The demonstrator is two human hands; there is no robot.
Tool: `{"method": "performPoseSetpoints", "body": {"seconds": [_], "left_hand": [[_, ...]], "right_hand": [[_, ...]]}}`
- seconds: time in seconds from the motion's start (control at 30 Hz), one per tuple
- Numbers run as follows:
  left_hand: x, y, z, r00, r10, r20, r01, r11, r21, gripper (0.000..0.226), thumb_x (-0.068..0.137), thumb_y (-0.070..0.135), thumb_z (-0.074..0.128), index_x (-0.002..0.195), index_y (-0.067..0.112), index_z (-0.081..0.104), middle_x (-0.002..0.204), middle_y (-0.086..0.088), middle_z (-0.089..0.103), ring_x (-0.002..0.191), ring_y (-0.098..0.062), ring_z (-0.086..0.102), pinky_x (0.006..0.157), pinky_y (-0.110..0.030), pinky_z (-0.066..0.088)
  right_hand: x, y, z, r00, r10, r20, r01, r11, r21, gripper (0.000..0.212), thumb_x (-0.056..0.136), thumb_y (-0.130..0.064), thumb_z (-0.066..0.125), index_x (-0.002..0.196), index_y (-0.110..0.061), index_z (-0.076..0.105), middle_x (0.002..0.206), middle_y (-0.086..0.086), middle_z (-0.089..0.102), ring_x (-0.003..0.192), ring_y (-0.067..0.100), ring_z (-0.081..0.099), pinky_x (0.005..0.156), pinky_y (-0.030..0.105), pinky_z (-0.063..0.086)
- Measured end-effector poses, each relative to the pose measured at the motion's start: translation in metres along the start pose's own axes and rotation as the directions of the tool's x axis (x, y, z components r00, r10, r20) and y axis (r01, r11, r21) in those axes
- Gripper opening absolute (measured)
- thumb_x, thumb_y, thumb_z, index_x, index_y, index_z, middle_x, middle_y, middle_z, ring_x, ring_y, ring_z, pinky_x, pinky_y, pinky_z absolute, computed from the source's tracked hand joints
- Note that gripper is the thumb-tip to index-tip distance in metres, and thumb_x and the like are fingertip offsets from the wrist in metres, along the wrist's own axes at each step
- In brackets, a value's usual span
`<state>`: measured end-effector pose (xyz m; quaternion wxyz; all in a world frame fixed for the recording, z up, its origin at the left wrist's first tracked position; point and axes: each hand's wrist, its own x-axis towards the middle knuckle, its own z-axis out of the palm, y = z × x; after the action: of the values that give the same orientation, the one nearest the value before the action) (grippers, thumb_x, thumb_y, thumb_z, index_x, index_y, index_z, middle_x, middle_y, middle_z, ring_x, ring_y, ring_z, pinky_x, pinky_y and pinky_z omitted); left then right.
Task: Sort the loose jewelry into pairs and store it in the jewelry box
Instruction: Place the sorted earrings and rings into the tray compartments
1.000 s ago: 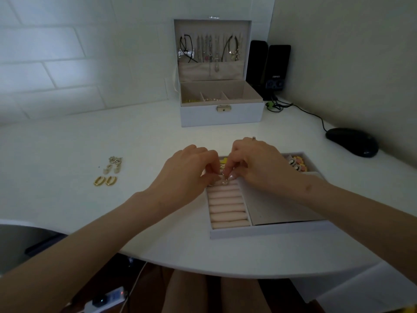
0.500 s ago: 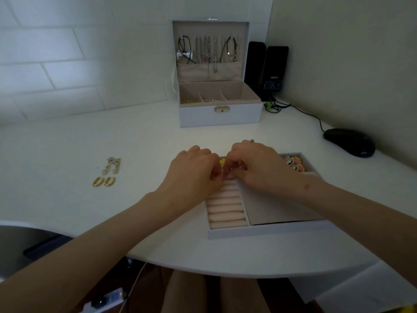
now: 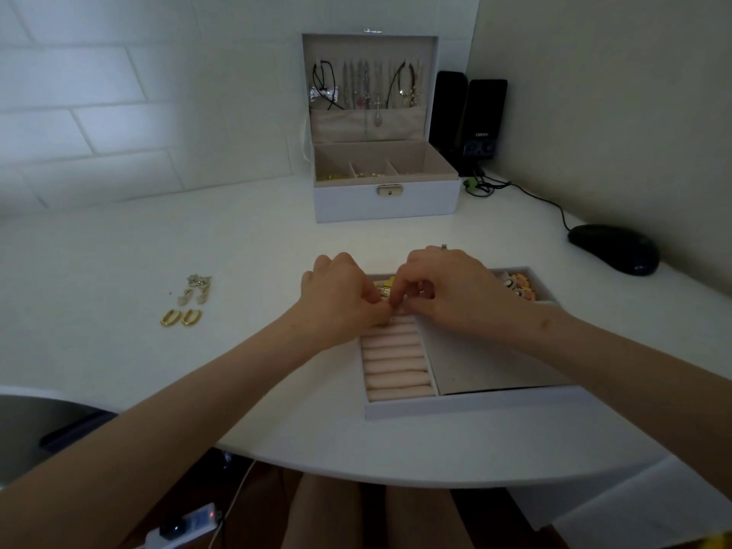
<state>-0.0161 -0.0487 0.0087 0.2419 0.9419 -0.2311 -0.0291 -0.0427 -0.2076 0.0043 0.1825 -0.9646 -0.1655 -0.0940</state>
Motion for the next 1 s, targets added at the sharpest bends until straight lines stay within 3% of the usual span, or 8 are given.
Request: {"method": "performPoseSetpoints", "body": {"seconds": [0.13, 0.27, 0.43, 0.63, 0.77, 0.87, 1.0], "left_hand": [[-0.004, -0.006, -0.005, 0.992, 0.106, -0.065, -0.097, 0.987, 0.129, 0.018, 0.08, 0.043, 0.064, 0.084, 0.027, 0.058, 0.097, 0.002, 0.041, 0.097, -0.016, 0.034, 0.079, -0.026, 0.024], [-0.009, -0.017, -0.003, 0.945, 0.261, -0.197, -0.237, 0.962, 0.138, 0.014, 0.079, 0.031, 0.069, 0.091, 0.023, 0.067, 0.093, 0.006, 0.043, 0.09, -0.014, 0.034, 0.076, -0.025, 0.025], [-0.012, -0.025, 0.008, 0.878, 0.407, -0.25, -0.357, 0.907, 0.223, 0.017, 0.073, 0.03, 0.076, 0.086, 0.021, 0.071, 0.088, 0.0, 0.05, 0.083, -0.015, 0.033, 0.072, -0.03, 0.024], [-0.01, -0.023, 0.012, 0.886, 0.392, -0.247, -0.349, 0.916, 0.198, 0.014, 0.073, 0.03, 0.076, 0.081, 0.02, 0.072, 0.088, -0.001, 0.052, 0.083, -0.016, 0.035, 0.072, -0.03, 0.027], [-0.01, -0.018, 0.013, 0.881, 0.395, -0.261, -0.357, 0.916, 0.182, 0.013, 0.07, 0.025, 0.078, 0.076, 0.016, 0.07, 0.086, -0.003, 0.054, 0.082, -0.018, 0.038, 0.071, -0.03, 0.028], [-0.011, -0.014, 0.015, 0.88, 0.397, -0.259, -0.361, 0.915, 0.177, 0.015, 0.07, 0.024, 0.078, 0.075, 0.013, 0.069, 0.087, -0.005, 0.054, 0.083, -0.018, 0.037, 0.071, -0.03, 0.026], [-0.01, -0.012, 0.016, 0.879, 0.405, -0.251, -0.365, 0.911, 0.191, 0.017, 0.072, 0.027, 0.076, 0.077, 0.012, 0.068, 0.089, -0.004, 0.054, 0.083, -0.017, 0.034, 0.071, -0.029, 0.023]], "right_hand": [[-0.002, 0.001, 0.0, 1.0, -0.014, -0.018, 0.015, 0.999, 0.037, 0.011, 0.08, -0.016, 0.068, 0.083, -0.026, 0.071, 0.075, -0.012, 0.051, 0.077, 0.009, 0.046, 0.071, 0.03, 0.041], [-0.004, 0.004, -0.001, 0.997, -0.048, -0.055, 0.05, 0.999, 0.022, 0.016, 0.081, -0.015, 0.066, 0.086, -0.028, 0.074, 0.08, -0.005, 0.057, 0.077, 0.01, 0.048, 0.069, 0.03, 0.042], [-0.008, 0.007, 0.002, 0.992, -0.1, -0.076, 0.097, 0.995, -0.038, 0.023, 0.077, -0.028, 0.056, 0.088, -0.029, 0.076, 0.078, -0.002, 0.06, 0.072, 0.011, 0.047, 0.06, 0.018, 0.031], [-0.016, 0.007, 0.002, 0.978, -0.167, -0.125, 0.157, 0.984, -0.087, 0.031, 0.08, -0.036, 0.047, 0.086, -0.029, 0.076, 0.072, -0.004, 0.06, 0.066, 0.009, 0.045, 0.06, 0.016, 0.029], [-0.019, 0.008, 0.003, 0.98, -0.172, -0.104, 0.161, 0.981, -0.108, 0.04, 0.079, -0.039, 0.039, 0.087, -0.028, 0.076, 0.071, -0.003, 0.06, 0.065, 0.01, 0.044, 0.059, 0.026, 0.033], [-0.019, 0.009, 0.001, 0.977, -0.171, -0.124, 0.159, 0.982, -0.098, 0.04, 0.08, -0.036, 0.038, 0.091, -0.029, 0.076, 0.071, -0.002, 0.06, 0.064, 0.013, 0.048, 0.059, 0.019, 0.031], [-0.018, 0.007, 0.002, 0.972, -0.201, -0.124, 0.186, 0.975, -0.121, 0.039, 0.08, -0.033, 0.039, 0.089, -0.027, 0.076, 0.069, -0.001, 0.06, 0.063, 0.014, 0.049, 0.058, 0.031, 0.039]]}}
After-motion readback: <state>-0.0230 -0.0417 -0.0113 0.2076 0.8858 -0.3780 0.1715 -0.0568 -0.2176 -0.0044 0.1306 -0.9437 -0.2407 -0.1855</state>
